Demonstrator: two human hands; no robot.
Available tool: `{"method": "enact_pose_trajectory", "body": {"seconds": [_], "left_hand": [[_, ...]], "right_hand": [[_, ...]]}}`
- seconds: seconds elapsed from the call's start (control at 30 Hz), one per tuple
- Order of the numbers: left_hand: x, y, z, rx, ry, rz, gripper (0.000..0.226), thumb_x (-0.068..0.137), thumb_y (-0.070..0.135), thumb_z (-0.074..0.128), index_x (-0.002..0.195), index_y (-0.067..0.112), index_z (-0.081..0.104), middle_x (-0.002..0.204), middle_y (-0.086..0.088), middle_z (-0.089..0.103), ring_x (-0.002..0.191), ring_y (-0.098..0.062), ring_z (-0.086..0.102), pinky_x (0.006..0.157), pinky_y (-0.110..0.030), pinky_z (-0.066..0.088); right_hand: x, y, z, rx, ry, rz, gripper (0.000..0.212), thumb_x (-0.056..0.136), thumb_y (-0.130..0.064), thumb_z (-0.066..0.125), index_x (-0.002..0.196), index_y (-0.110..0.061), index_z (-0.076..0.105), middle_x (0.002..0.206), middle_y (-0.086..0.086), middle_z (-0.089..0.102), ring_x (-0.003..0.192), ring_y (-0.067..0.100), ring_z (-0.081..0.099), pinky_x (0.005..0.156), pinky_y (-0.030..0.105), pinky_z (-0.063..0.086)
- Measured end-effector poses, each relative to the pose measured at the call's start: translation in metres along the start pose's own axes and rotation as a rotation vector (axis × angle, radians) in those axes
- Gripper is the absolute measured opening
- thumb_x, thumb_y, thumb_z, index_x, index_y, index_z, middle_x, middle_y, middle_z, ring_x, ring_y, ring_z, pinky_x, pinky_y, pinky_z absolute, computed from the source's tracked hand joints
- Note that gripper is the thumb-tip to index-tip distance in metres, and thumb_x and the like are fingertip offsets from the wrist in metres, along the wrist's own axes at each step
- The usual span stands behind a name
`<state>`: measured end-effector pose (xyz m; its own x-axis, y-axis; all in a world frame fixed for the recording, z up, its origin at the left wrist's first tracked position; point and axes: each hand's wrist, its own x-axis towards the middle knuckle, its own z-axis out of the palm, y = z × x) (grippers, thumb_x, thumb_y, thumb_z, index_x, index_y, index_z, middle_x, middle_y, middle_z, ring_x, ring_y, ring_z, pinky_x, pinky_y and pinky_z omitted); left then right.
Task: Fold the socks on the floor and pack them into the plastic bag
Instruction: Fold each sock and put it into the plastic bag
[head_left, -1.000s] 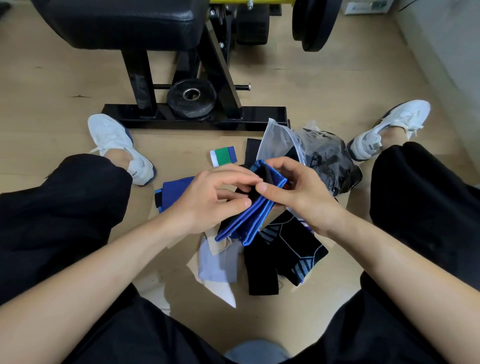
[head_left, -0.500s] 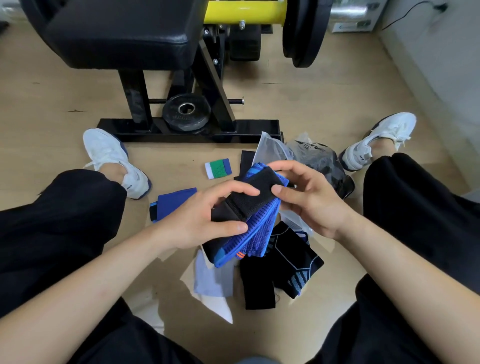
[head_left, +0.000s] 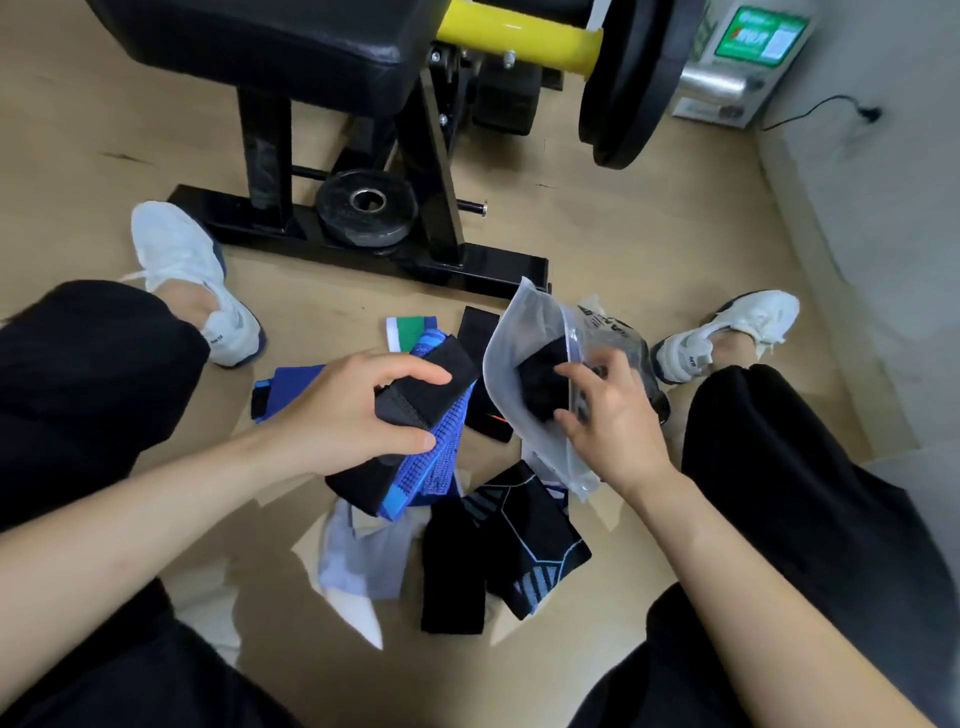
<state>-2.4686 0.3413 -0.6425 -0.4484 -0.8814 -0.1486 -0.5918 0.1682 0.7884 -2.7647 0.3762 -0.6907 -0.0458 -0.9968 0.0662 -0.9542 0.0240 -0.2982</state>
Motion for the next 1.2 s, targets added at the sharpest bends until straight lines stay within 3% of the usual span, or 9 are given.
{"method": "enact_pose_trajectory", "body": {"seconds": [0.2,0.33,0.47,0.6,0.77,0.87,0.97,1.03,1.2], "left_hand": [[0.007,0.000,0.008,-0.100,-0.027,-0.007,0.057,0.071,0.027,0.090,0.120,0.045,0.067,0.120,0.032,0.061,0.106,0.019,0.053,0.087,-0.013,0.039],[0.019,0.004,0.015,-0.129,-0.104,0.038,0.058,0.072,0.029,0.089,0.121,0.049,0.065,0.121,0.027,0.062,0.113,0.009,0.054,0.092,-0.016,0.041],[0.052,0.018,0.034,-0.179,-0.117,0.096,0.059,0.076,0.028,0.087,0.128,0.043,0.063,0.127,0.019,0.060,0.122,0.006,0.050,0.104,-0.019,0.038],[0.089,0.029,0.076,-0.244,0.014,0.116,0.063,0.079,0.026,0.083,0.135,0.040,0.058,0.127,0.009,0.053,0.123,-0.005,0.051,0.112,-0.030,0.038],[0.115,0.030,0.134,-0.307,0.286,0.215,0.065,0.082,0.018,0.081,0.142,0.025,0.055,0.129,0.001,0.047,0.114,0.010,0.046,0.104,-0.007,0.032],[0.129,0.017,0.154,-0.168,0.273,0.280,0.068,0.084,0.019,0.079,0.146,0.024,0.052,0.134,0.000,0.043,0.118,-0.003,0.050,0.105,-0.019,0.042],[0.130,-0.003,0.165,0.122,0.087,0.354,0.068,0.085,0.019,0.077,0.147,0.027,0.050,0.138,0.000,0.040,0.118,-0.020,0.056,0.095,-0.039,0.054],[0.129,-0.015,0.167,0.299,-0.018,0.357,0.067,0.086,0.017,0.075,0.148,0.027,0.049,0.144,-0.003,0.039,0.118,-0.026,0.057,0.089,-0.044,0.056],[0.132,-0.022,0.170,0.661,-0.141,0.362,0.074,0.088,0.011,0.067,0.152,0.028,0.037,0.160,-0.006,0.022,0.126,-0.032,0.048,0.087,-0.047,0.056]], "right_hand": [[0.016,0.006,-0.001,0.062,0.073,0.103,0.033,0.085,-0.008,0.067,0.118,-0.011,0.064,0.116,0.005,0.060,0.094,0.033,0.065,0.077,0.035,0.050],[0.019,0.016,-0.005,0.154,0.073,0.071,0.057,0.079,0.011,0.054,0.132,-0.011,0.061,0.126,0.003,0.062,0.110,0.024,0.062,0.093,0.030,0.048],[0.015,0.024,-0.014,0.239,0.038,0.031,0.066,0.081,0.012,0.055,0.141,-0.015,0.052,0.118,-0.009,0.053,0.084,0.008,0.053,0.085,0.027,0.050],[0.013,0.028,-0.020,0.331,0.052,0.047,0.070,0.083,0.009,0.058,0.147,-0.016,0.045,0.128,-0.007,0.052,0.095,0.017,0.058,0.092,0.032,0.050],[0.014,0.032,-0.024,0.386,0.073,0.091,0.070,0.087,0.005,0.059,0.151,-0.017,0.039,0.135,-0.004,0.054,0.095,0.002,0.056,0.084,0.011,0.045],[0.013,0.035,-0.026,0.397,0.062,0.111,0.075,0.087,0.004,0.060,0.153,-0.021,0.034,0.148,0.001,0.048,0.097,0.002,0.059,0.088,0.005,0.042],[0.017,0.036,-0.029,0.381,0.078,0.098,0.078,0.086,0.006,0.058,0.155,-0.019,0.032,0.160,-0.002,0.032,0.135,0.013,0.047,0.111,0.027,0.040],[0.020,0.036,-0.029,0.378,0.083,0.093,0.078,0.085,0.008,0.057,0.155,-0.016,0.032,0.161,-0.002,0.029,0.145,0.010,0.033,0.116,0.021,0.031],[0.025,0.028,-0.030,0.417,0.022,0.061,0.078,0.084,0.012,0.054,0.154,-0.016,0.034,0.147,-0.002,0.041,0.097,0.002,0.057,0.084,0.001,0.037]]}}
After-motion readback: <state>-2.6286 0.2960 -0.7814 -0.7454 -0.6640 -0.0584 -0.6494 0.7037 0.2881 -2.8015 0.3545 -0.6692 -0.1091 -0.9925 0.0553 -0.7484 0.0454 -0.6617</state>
